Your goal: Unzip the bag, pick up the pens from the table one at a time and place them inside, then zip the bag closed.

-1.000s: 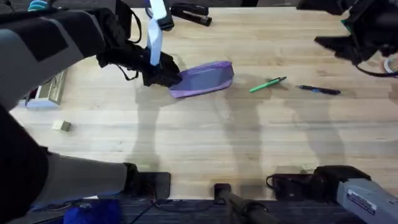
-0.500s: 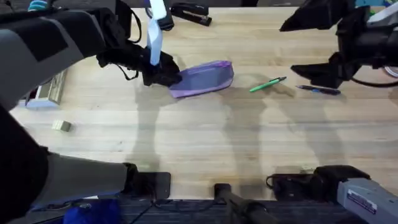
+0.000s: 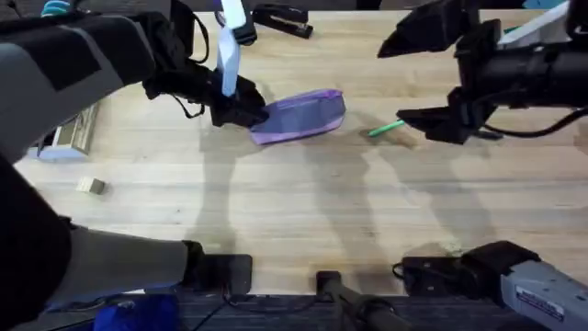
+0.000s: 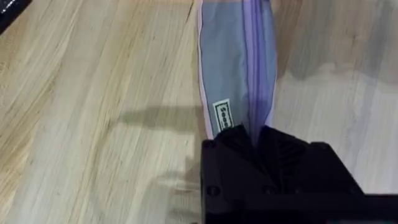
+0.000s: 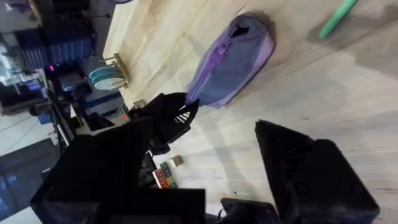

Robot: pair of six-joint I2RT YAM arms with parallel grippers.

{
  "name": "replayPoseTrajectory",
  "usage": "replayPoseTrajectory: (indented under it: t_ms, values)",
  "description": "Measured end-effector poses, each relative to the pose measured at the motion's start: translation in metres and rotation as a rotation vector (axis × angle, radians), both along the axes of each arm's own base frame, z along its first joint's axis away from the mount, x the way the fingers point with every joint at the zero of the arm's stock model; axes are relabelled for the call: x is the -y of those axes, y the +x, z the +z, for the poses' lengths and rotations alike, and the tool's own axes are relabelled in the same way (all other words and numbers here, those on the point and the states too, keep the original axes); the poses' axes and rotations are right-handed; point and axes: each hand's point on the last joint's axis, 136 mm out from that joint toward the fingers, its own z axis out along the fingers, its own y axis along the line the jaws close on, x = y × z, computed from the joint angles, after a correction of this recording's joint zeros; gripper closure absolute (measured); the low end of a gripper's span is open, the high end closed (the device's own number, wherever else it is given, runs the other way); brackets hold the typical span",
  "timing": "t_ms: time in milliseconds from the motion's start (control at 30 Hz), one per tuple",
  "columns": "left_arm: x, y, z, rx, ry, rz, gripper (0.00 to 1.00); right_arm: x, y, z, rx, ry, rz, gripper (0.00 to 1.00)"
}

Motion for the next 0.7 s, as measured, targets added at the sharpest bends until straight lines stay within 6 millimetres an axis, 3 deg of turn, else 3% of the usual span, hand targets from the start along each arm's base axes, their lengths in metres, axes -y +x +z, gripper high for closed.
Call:
replayPoseTrajectory:
  t_ms: [333,700]
  values:
    - [0.000,0.000,0.000,0.001,0.000,0.000,0.960,-0.025,0.007,0.006,0.056,-0.017,-0.017,0.005]
    - [0.000,0.000,0.000,0.001,0.000,0.000,0.960,-0.041,0.025,-0.024,-0.021,-0.042,-0.030,0.005]
